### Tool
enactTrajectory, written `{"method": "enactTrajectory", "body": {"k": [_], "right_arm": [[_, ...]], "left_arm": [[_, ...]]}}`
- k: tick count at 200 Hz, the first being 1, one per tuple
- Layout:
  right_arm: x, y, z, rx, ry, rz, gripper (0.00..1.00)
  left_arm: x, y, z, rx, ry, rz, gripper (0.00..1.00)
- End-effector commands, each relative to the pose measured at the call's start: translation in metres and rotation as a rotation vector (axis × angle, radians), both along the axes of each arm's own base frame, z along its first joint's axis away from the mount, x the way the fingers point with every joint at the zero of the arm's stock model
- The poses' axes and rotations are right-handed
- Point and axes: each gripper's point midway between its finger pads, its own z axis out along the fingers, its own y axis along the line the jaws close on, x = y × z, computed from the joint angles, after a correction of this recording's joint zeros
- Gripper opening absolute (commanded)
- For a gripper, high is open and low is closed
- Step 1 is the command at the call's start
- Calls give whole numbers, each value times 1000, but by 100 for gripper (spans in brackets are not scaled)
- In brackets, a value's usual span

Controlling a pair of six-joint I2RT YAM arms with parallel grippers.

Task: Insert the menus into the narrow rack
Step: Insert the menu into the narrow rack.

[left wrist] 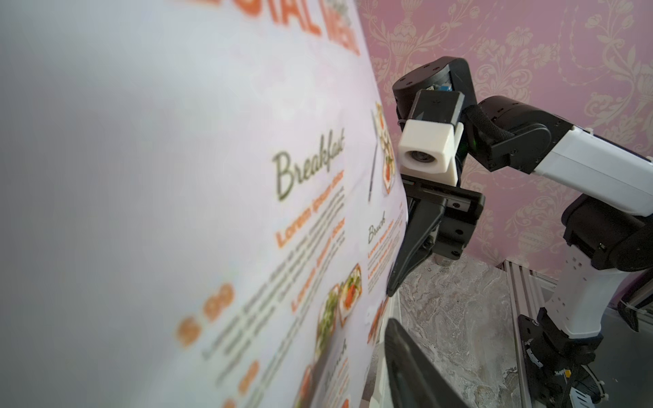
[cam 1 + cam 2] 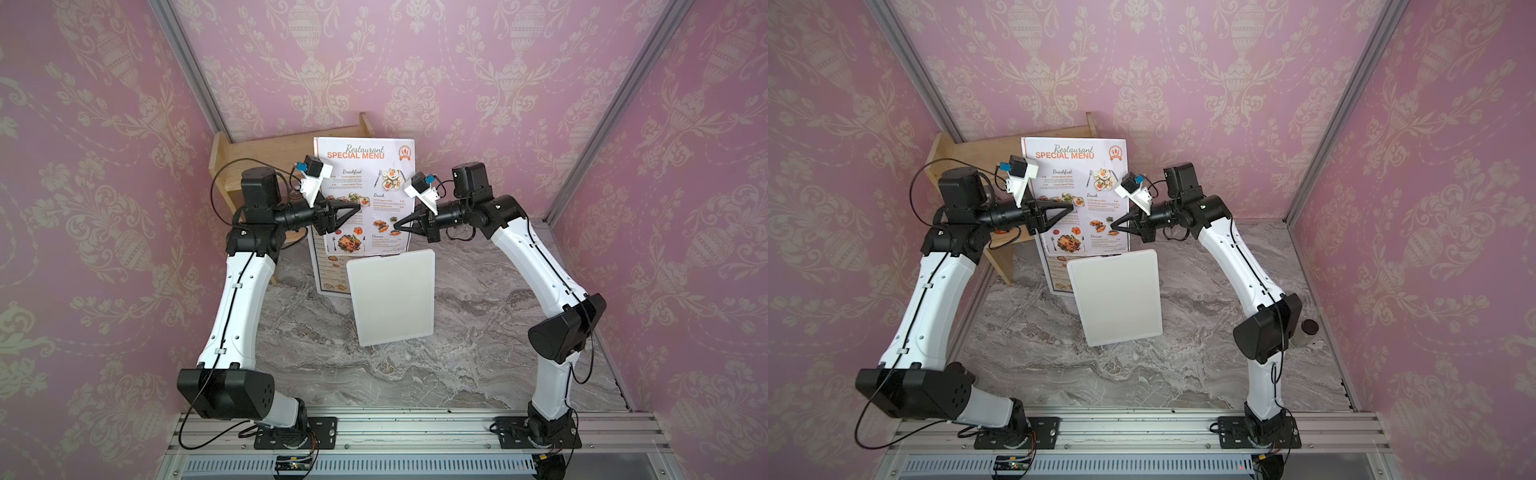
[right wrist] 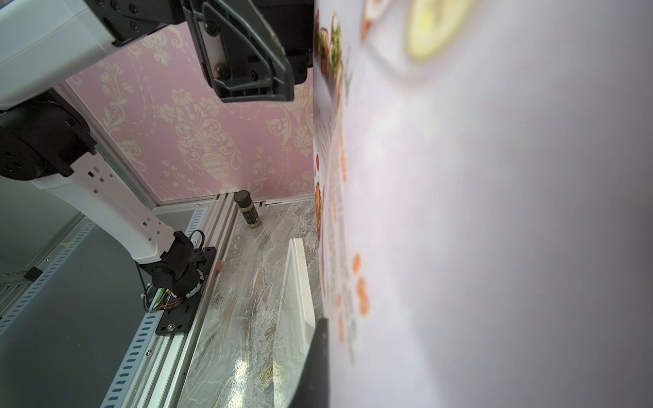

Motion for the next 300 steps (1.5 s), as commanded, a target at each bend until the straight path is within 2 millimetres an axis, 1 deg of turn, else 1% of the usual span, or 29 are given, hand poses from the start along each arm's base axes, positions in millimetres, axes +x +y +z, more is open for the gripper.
{"method": "enactTrajectory", "body": {"k": [1, 22, 36, 56, 80, 95, 102, 114, 157, 205, 219, 254, 275, 300], "right_arm": [[-6, 2, 16, 22, 1, 6, 1], [-7, 2, 21, 28, 7, 14, 0], [-7, 3, 23, 33, 14, 18, 0], [-9, 3, 25, 39, 30, 34, 0], [-12, 4, 26, 41, 49, 47, 0], [-11, 4, 25, 39, 60, 42, 0], [-10, 4, 25, 38, 67, 42, 0], [-10, 5, 25, 39, 78, 43, 0], [-9, 7, 24, 31, 106, 18, 0], [-9, 12, 16, 20, 155, 17, 0], [-7, 15, 12, 11, 166, 9, 0], [-11, 22, 9, 6, 180, 24, 0], [-3, 24, 4, 3, 191, 2, 0], [-1, 26, 3, -2, 207, -4, 0]], "left_arm": [[-11, 8, 11, -13, -45, 6, 58], [-9, 14, 14, -17, -50, 17, 60], [-9, 13, 17, -30, -51, 4, 60], [-12, 13, 17, -36, -52, -8, 55], [-17, 16, 14, -34, -56, -1, 34], [-20, 18, 13, -32, -60, 7, 15], [-22, 19, 13, -30, -63, 11, 7], [-22, 21, 12, -25, -60, 22, 0], [-19, 23, 15, -15, -56, 39, 0], [-21, 29, 7, 18, -47, 70, 0], [-19, 30, 9, 20, -43, 82, 0], [-14, 32, 14, 10, -19, 92, 0], [-10, 33, 12, 14, -9, 101, 0], [-8, 36, 10, 27, 5, 124, 0]]}}
